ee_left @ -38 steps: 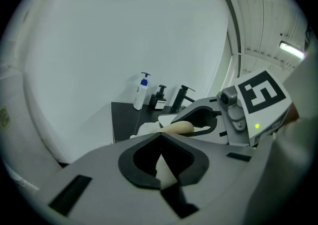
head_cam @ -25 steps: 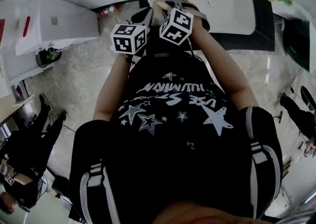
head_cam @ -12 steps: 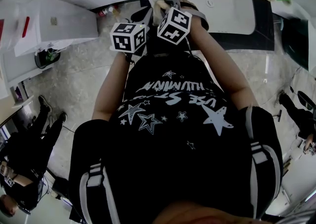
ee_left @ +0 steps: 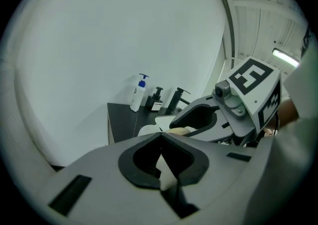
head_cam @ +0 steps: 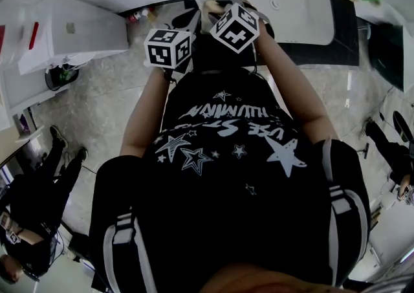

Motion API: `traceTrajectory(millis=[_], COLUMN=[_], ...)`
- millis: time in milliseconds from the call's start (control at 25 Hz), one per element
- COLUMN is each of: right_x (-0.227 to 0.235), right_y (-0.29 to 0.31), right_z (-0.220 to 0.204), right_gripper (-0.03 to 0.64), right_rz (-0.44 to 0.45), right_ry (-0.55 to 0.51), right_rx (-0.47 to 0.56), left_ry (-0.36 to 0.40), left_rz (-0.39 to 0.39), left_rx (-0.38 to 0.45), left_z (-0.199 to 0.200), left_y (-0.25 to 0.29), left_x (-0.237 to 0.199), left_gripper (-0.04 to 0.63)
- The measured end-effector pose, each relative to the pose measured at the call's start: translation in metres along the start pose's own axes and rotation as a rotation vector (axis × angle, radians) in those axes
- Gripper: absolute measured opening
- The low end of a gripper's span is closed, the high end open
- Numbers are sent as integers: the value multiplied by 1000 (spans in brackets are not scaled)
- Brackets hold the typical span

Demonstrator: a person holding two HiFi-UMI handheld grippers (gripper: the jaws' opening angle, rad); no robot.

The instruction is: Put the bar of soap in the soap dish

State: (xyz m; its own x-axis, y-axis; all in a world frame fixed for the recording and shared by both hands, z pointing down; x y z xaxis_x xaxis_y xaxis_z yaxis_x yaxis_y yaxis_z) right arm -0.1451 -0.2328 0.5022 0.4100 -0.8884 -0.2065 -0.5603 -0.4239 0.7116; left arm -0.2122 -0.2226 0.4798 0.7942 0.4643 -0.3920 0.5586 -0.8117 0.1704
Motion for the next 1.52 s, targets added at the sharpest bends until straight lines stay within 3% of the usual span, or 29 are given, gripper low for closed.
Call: traceTrajectory(millis=[200,440,680,1160,1320,1520], right_x=[0,-8,-4,-11,-12,-26], right_y=[-5,-8,-12,-16,-20,-20], right_z=[1,9,14,4,6,5], right_gripper=[150,152,150,149,43,26], right_rz=[32,57,29,26,-29,-30], right_ry=[85,115,103,191,231,257], right_rx=[22,62,79,87,135,143], left_ry=[0,-1,0,-2,-15,-53], left_rz=[-1,1,1,3,9,16], left_rx=[1,2,6,22,34,36], left_z=[0,1,1,5,3,-4], left_y=[1,0,-1,-11,-21,-31], left_x=[1,-1,2,7,4,-6], left_gripper=[12,12,12,12,12,12])
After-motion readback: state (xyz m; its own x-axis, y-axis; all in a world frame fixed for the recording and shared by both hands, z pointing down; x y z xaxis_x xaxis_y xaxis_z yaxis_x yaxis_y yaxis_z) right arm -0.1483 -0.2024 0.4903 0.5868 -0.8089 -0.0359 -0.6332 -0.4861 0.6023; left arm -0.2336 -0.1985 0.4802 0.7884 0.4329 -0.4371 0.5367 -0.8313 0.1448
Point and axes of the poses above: the fingertips, and each gripper's own axes: y forward along the fingers, x to its right, z out of its top, the point moved 3 cm from there along -y, backward along the fingers, and after that the axes turned 13 degrees about x, right-handed, at the moved point
